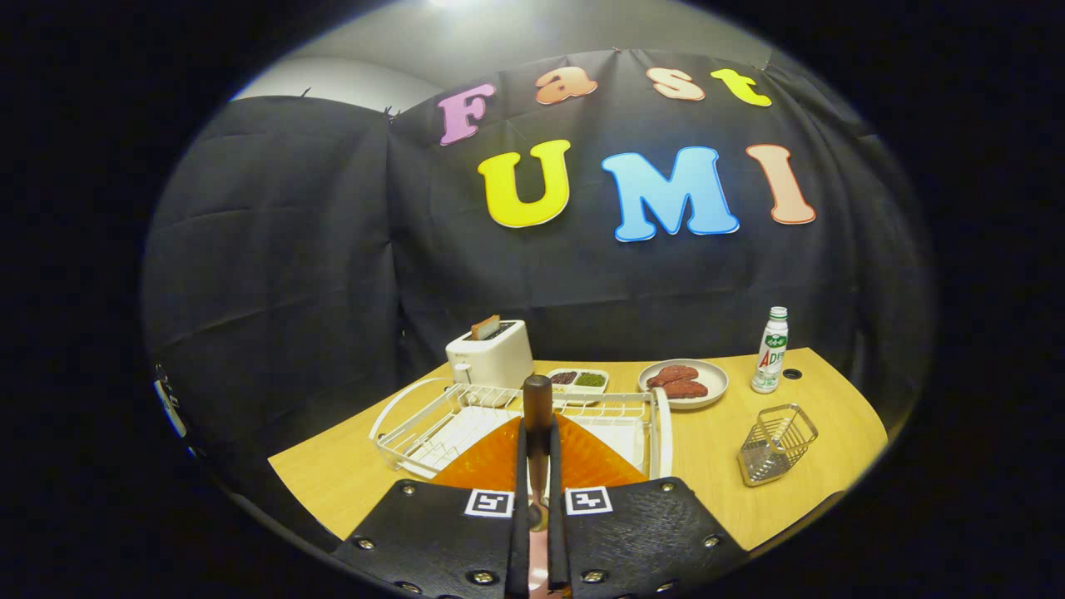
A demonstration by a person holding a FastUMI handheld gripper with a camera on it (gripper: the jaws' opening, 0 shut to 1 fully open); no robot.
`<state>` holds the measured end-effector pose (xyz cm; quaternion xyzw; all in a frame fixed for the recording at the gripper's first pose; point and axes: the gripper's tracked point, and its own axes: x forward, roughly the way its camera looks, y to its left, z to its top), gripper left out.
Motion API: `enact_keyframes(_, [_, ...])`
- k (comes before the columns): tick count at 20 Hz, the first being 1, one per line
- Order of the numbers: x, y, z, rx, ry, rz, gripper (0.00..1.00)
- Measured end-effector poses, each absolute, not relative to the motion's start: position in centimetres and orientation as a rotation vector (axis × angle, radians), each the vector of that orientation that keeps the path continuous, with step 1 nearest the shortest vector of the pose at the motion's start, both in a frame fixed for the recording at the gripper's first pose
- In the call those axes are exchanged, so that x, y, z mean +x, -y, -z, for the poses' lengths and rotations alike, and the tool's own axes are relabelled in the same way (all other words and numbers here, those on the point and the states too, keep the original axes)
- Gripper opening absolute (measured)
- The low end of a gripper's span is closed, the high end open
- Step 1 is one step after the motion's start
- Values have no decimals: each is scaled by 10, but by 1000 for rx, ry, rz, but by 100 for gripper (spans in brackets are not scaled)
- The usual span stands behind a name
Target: Take the plate from the dish rack, then take the spoon from the basket and place it into the plate.
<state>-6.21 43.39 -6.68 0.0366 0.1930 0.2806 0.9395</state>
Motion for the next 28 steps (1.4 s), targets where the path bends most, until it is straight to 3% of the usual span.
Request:
enact_keyframes(14, [-132,-491,123,-38,-407,-680,8])
enact_keyframes(20, [-136,-487,118,-58,-378,-695,12])
enact_keyframes(28, [-131,-474,59,-54,-269,-717,15])
